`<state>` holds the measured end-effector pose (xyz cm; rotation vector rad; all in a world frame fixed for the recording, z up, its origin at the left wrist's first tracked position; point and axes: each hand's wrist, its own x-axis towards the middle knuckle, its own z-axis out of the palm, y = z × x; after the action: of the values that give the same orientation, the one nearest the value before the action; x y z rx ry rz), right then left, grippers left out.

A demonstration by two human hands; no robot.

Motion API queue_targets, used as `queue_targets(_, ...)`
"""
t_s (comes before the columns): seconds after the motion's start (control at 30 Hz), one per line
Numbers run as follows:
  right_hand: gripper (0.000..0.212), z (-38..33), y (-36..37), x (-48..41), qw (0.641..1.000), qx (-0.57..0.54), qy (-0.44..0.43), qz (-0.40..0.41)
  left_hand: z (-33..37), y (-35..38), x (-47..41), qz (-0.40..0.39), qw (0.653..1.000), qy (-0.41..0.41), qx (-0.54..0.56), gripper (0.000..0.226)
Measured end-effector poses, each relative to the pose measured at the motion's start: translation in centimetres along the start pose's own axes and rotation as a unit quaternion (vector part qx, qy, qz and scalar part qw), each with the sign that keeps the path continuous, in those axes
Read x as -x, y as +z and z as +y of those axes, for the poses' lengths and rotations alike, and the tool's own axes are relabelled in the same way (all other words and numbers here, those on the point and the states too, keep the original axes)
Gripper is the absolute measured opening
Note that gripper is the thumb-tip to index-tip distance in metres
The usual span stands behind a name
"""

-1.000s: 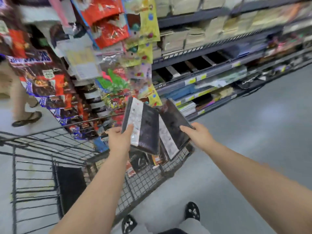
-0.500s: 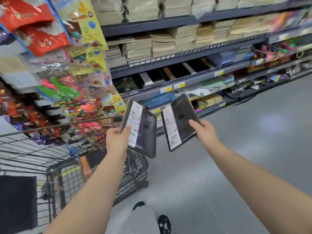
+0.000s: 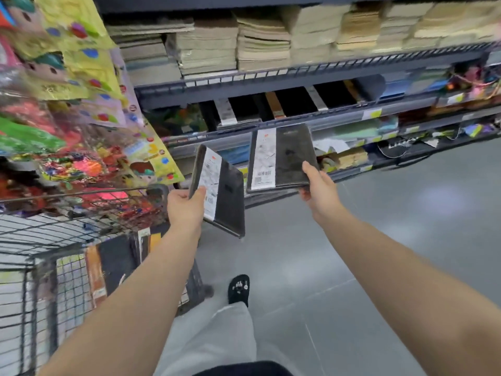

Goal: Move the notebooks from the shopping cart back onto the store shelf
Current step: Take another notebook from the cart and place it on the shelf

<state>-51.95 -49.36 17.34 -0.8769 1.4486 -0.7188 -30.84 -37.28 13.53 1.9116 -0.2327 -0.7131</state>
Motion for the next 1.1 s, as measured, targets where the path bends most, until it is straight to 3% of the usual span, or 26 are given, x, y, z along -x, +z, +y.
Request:
queue_targets(0.2,0.015,-1.7,2.7,-5.6,0.996,-0.045,0.051,-0.056,0.4,3.4,-2.5,0.022,0.998,-0.055,-0.023,0.029)
queue_targets(0.3,0.011,-2.9,4.3,-8.2,0.992,-0.057,0.075,-0.079,-0.2,4.4,-3.7,0.043,0.994,-0.093,-0.036,0.036)
queue_targets(0.63,0.015,-5.4,11.0,-18.3,0.976,-0.024,0.133,-0.173,-0.7,8.6,-6.1,0.158,0.980,-0.121,-0.026,0.028)
queue_targets(0.83,0.011,-1.9,11.2,-20.3,0.941,-0.112,0.220,-0.232,-1.3,10.5,-6.9,0.183,0.972,-0.147,0.008,0.041)
queue_targets(1.1,0.015,-2.4,14.4,-22.3,0.957,-0.057,0.134,-0.253,-1.9,11.3,-7.2,0.199,0.959,-0.198,0.037,0.033)
